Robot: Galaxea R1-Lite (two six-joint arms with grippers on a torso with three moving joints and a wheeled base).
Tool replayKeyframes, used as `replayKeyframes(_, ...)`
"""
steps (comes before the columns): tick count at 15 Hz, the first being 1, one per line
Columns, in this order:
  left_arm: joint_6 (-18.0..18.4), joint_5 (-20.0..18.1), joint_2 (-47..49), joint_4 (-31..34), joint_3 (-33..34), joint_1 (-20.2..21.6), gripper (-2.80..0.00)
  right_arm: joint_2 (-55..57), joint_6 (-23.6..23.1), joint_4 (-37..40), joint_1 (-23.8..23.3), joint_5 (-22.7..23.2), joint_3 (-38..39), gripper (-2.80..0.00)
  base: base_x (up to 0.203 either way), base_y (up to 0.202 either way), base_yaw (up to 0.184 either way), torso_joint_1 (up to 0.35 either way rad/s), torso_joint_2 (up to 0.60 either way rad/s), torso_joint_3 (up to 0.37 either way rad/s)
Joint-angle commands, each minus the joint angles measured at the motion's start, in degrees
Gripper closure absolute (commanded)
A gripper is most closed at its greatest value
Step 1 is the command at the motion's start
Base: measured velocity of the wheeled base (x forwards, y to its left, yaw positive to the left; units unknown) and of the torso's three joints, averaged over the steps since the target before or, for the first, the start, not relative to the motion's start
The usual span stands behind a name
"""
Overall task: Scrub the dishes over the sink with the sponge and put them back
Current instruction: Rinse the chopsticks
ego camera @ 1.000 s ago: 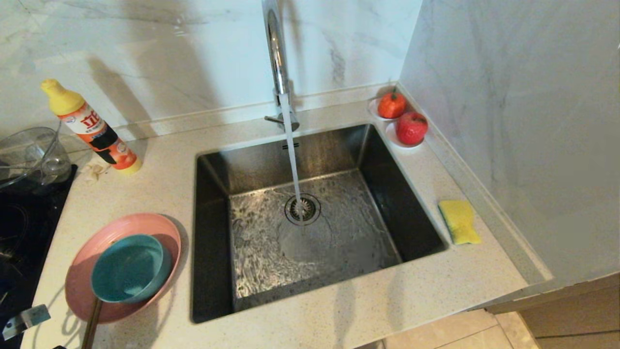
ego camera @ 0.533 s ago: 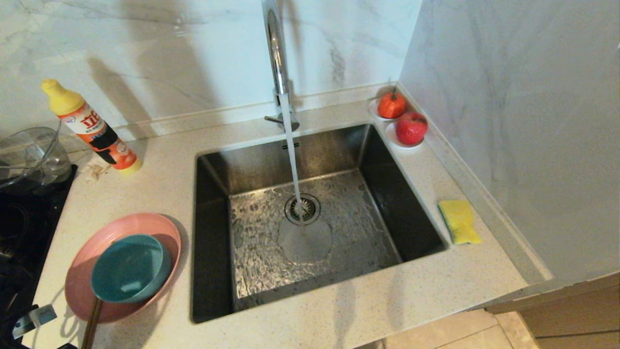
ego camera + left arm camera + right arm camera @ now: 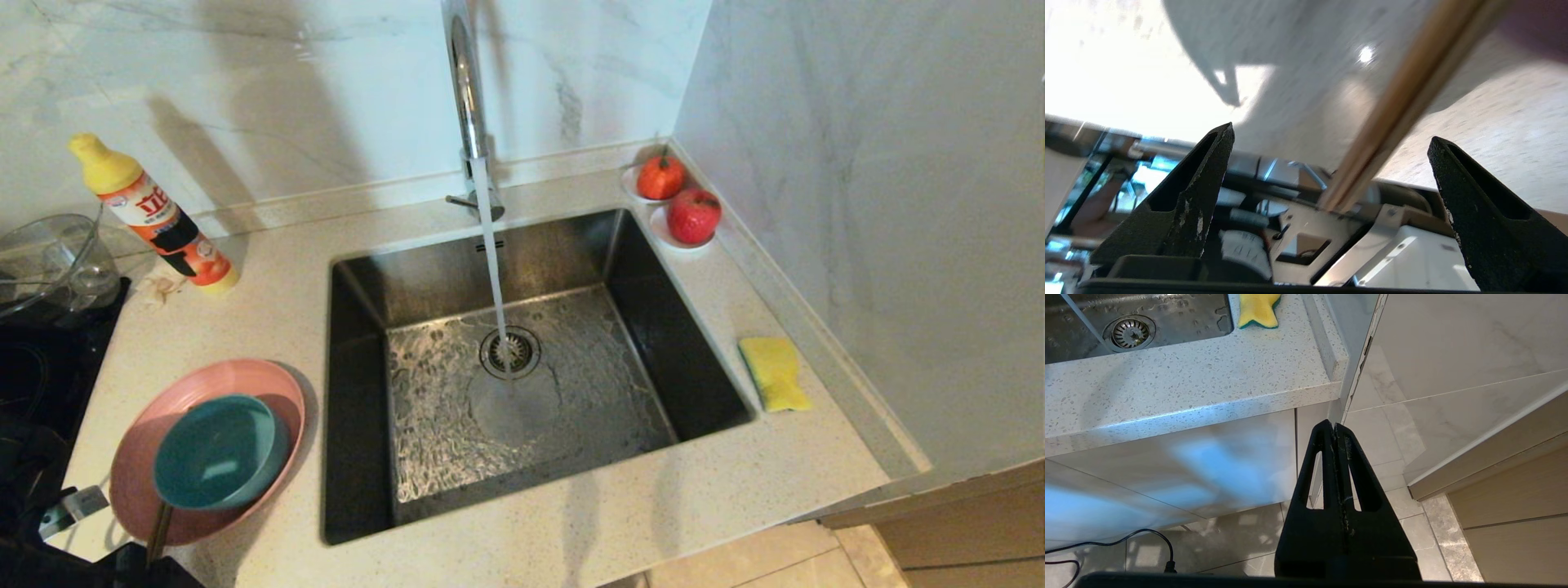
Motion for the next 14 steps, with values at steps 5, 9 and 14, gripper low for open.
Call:
replayKeyframes(5, 0.5, -1.6, 0.9, -5.6, -0.6, -0.2, -2.8, 0.0, 0.0, 0.0, 0.0, 0.0, 0.0, 0.0, 0.0, 0.0, 0.0, 0.0, 0.0, 0.0)
replayKeyframes(9, 0.3, -1.6, 0.6, -6.9, -1.6, -1.6, -2.8, 0.0, 0.0, 0.0, 0.0, 0.0, 0.0, 0.0, 0.0, 0.0, 0.0, 0.0, 0.0, 0.0)
replayKeyframes(14, -0.2, -1.8, 0.5, -6.5, -2.3, -2.6, -2.8, 0.0, 0.0, 0.0, 0.0, 0.0, 0.0, 0.0, 0.0, 0.0, 0.0, 0.0, 0.0, 0.0)
